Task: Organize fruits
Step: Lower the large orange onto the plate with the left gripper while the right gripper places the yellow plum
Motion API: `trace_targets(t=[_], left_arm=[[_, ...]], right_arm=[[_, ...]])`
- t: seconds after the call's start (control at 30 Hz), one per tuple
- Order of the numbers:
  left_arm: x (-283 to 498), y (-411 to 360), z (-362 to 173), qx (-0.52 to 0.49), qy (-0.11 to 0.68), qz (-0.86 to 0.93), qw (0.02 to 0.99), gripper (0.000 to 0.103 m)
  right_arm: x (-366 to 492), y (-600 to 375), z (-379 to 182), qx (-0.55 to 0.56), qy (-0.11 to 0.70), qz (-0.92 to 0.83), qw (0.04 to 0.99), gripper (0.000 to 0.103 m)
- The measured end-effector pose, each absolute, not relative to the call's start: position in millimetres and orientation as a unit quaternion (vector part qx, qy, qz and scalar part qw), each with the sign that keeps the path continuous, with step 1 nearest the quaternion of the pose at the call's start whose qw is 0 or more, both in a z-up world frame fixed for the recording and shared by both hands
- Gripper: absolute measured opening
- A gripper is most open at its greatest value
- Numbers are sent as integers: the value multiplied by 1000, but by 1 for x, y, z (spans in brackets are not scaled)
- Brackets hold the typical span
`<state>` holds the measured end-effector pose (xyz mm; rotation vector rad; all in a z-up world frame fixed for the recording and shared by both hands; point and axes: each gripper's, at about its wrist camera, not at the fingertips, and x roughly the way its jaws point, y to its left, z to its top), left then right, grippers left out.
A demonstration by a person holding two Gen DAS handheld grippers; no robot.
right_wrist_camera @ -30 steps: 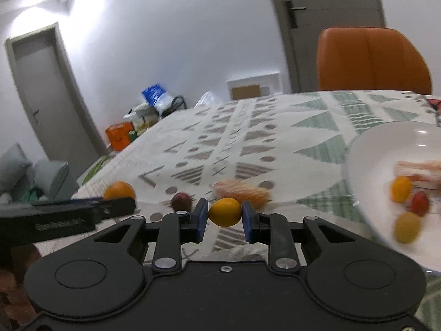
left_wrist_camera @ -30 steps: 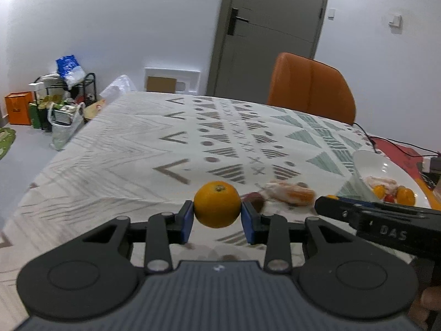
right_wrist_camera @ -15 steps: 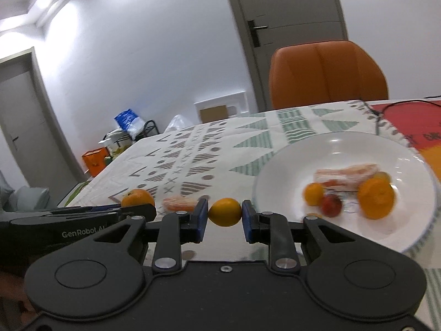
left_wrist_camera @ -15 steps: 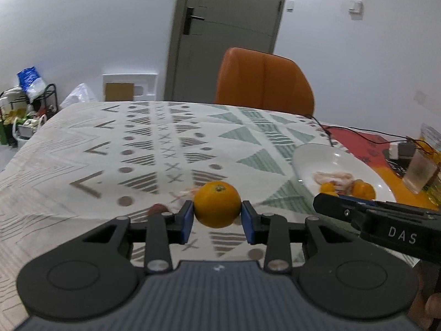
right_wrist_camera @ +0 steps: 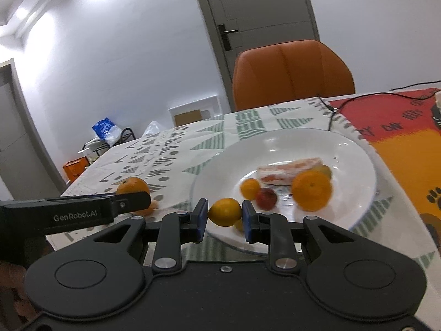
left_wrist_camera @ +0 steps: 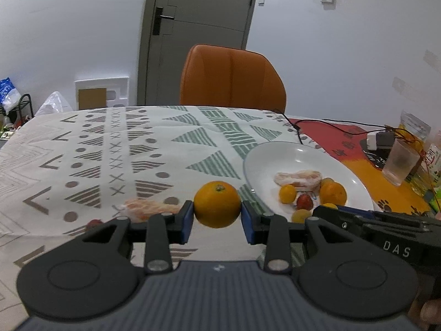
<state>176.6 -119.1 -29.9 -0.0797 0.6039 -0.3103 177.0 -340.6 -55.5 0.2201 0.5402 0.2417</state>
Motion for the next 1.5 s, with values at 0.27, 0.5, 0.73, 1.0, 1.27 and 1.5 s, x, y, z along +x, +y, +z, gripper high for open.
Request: trace_targets(t=[0.27, 0.5, 0.73, 1.0, 1.27, 1.5], left_arm=[[184, -141, -28, -34, 295, -176, 939, 35], [191, -161, -29, -37, 300, -203, 931, 35], [191, -178, -26, -24, 296, -215, 930, 36], [185, -172, -18, -18, 297, -196, 934, 42], [176, -149, -13, -18, 291, -167, 942, 64], [167, -122, -8, -16, 285, -126, 950, 86]], right_arm=[[174, -366, -59, 121, 262, 81, 954, 28], [167, -381, -58, 122, 257, 51, 957, 31], [160, -392, -58, 128, 254, 41, 958, 32], [158, -390, -55, 130, 248, 55, 958, 32], [158, -376, -53, 134, 246, 76, 957, 36], [158, -357, -46, 124, 236, 89, 960, 60]])
